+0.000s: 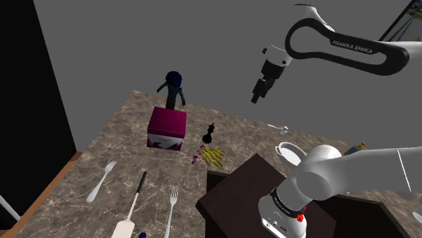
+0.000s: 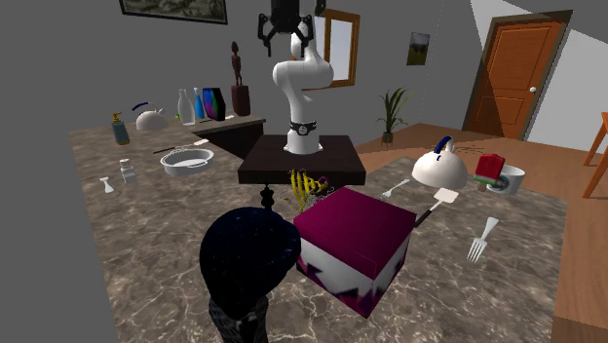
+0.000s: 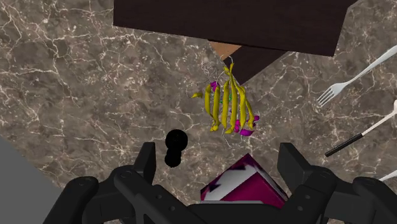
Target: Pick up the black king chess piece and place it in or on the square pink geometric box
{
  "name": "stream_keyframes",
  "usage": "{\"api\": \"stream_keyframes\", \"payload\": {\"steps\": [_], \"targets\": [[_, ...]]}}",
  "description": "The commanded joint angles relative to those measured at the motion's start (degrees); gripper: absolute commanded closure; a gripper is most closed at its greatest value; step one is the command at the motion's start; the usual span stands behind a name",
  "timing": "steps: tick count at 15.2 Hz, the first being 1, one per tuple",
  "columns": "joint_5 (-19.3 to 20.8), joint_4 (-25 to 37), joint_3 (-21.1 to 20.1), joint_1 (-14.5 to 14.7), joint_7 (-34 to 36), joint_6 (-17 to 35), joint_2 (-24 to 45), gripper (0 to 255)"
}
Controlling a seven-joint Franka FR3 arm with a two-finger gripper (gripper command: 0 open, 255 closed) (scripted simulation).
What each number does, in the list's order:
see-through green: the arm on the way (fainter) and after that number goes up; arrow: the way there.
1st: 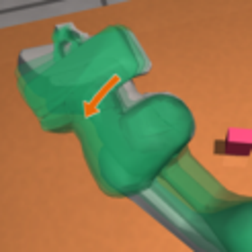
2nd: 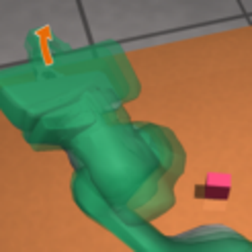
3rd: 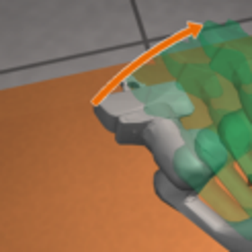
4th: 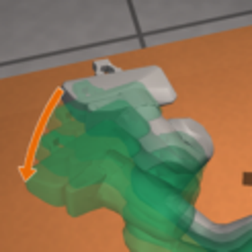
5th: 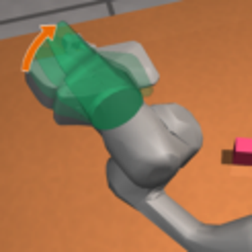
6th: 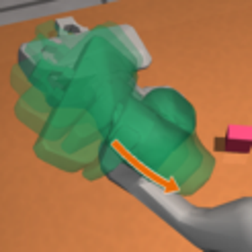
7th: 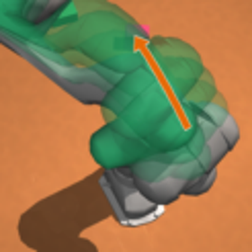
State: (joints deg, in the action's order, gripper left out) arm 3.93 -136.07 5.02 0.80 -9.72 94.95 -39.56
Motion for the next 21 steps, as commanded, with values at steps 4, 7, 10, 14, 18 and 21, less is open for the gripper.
{"api": "stream_keyframes", "payload": {"steps": [4, 7, 10, 14, 18, 21], "targets": [[-0.08, -1.45, 1.19, -0.05, -0.11, 8.52, 8.19, 0], [-0.33, -1.44, 1.93, -0.03, -0.33, 13.47, 13.9, 0], [-0.8, -0.73, 2.64, 0.04, -0.68, 18.14, 20.03, 0], [-1.85, 1.26, 3.46, 0.11, -1.39, 23.75, 28.69, 0], [-3.42, 4.43, 4.04, 0.07, -2.39, 28.48, 37.7, 0], [-4.87, 7.56, 4.22, -0.12, -3.27, 31.38, 44.58, 0]]}}
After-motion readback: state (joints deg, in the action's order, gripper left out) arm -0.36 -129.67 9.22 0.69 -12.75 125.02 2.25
